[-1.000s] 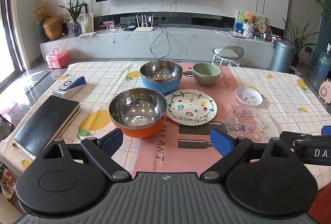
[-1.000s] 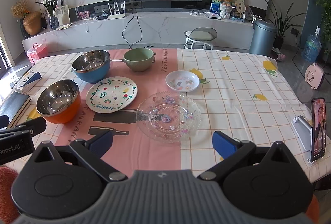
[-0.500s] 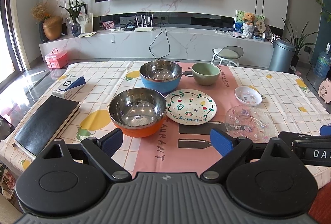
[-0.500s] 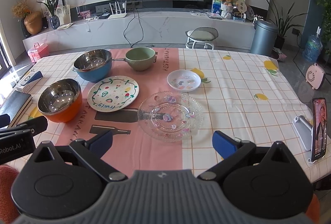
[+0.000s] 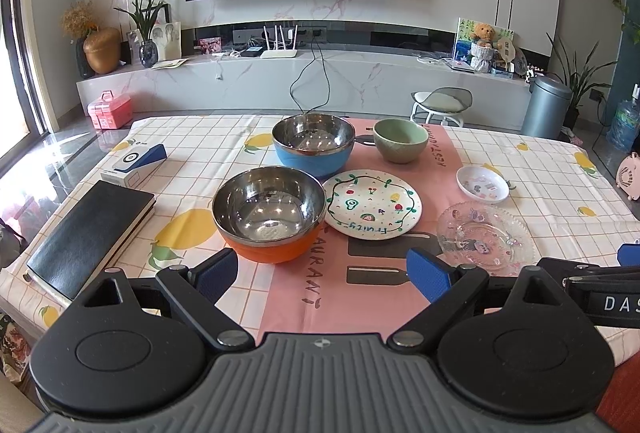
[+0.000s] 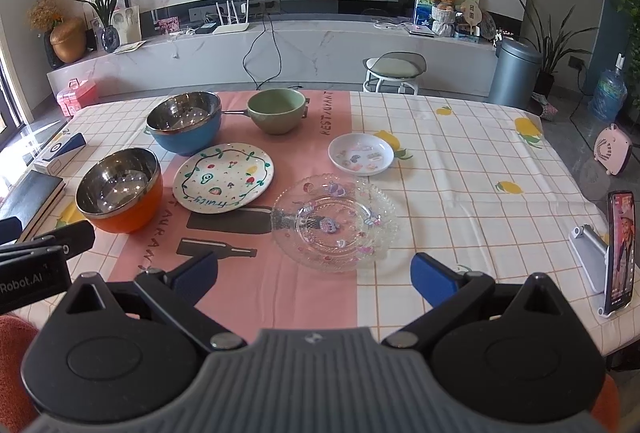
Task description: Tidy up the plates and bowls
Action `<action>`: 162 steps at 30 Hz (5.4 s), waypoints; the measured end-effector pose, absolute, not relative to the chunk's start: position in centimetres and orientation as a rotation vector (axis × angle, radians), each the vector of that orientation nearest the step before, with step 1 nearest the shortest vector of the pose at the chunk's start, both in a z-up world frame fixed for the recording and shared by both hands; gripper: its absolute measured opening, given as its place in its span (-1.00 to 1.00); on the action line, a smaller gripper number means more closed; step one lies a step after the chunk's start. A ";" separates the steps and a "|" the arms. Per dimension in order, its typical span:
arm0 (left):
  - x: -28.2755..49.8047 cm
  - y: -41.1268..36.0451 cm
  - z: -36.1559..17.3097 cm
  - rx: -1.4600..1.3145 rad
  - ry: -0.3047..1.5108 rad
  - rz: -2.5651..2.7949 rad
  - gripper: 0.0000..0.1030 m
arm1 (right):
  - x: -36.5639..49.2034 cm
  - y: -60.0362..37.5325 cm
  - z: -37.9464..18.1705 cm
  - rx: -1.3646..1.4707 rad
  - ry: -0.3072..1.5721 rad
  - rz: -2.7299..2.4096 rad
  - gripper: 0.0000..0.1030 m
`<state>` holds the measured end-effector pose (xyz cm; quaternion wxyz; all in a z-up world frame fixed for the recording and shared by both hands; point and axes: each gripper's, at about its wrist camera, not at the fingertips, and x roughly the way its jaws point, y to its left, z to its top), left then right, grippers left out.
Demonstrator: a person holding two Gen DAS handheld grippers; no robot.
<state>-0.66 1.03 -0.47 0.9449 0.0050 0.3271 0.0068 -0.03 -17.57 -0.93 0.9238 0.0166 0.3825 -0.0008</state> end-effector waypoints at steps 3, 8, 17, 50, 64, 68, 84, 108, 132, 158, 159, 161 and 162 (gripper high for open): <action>-0.6 1.4 -0.7 -0.023 0.675 -0.019 0.99 | 0.0 -17.5 -1.0 0.030 0.782 0.001 0.95; -0.2 2.7 -1.3 -0.110 0.705 -0.054 0.58 | -0.1 -17.6 -1.5 0.042 0.763 0.012 0.95; 3.5 9.6 -1.4 -0.276 0.700 0.036 0.50 | 4.0 -14.3 -3.0 0.098 0.801 0.102 0.52; 16.5 15.8 -8.4 -0.265 1.122 -0.048 -0.40 | 20.6 -2.8 -9.8 0.264 1.212 0.263 -0.56; 12.2 14.4 -4.3 -0.256 1.048 -0.059 -0.70 | 16.2 -3.6 -7.2 0.345 1.186 0.218 -0.76; 10.7 12.5 -3.7 -0.242 1.044 -0.081 -0.70 | 13.8 -5.4 -6.2 0.360 1.182 0.214 -0.75; 8.9 8.8 -5.6 -0.242 1.098 -0.121 -0.70 | 11.0 -10.5 -7.3 0.411 1.219 0.164 -0.76; 9.2 8.8 -7.6 -0.259 1.165 -0.119 -0.70 | 11.6 -10.9 -9.5 0.421 1.297 0.154 -0.75; 7.4 9.7 -7.3 -0.234 1.166 -0.098 -0.20 | 10.2 -9.3 -9.0 0.383 1.306 0.214 -0.56; 13.9 9.5 3.1 -0.160 0.862 -0.111 -0.01 | 15.5 -12.0 0.4 0.274 0.993 0.145 0.21; 14.5 9.5 3.4 -0.151 0.862 -0.116 -0.01 | 15.9 -12.0 0.6 0.277 0.992 0.146 0.22; 15.5 9.3 3.9 -0.130 0.854 -0.124 -0.01 | 16.9 -11.9 0.9 0.292 0.988 0.151 0.22; 16.0 9.1 4.1 -0.114 0.852 -0.122 -0.01 | 17.3 -11.9 1.0 0.298 0.986 0.153 0.22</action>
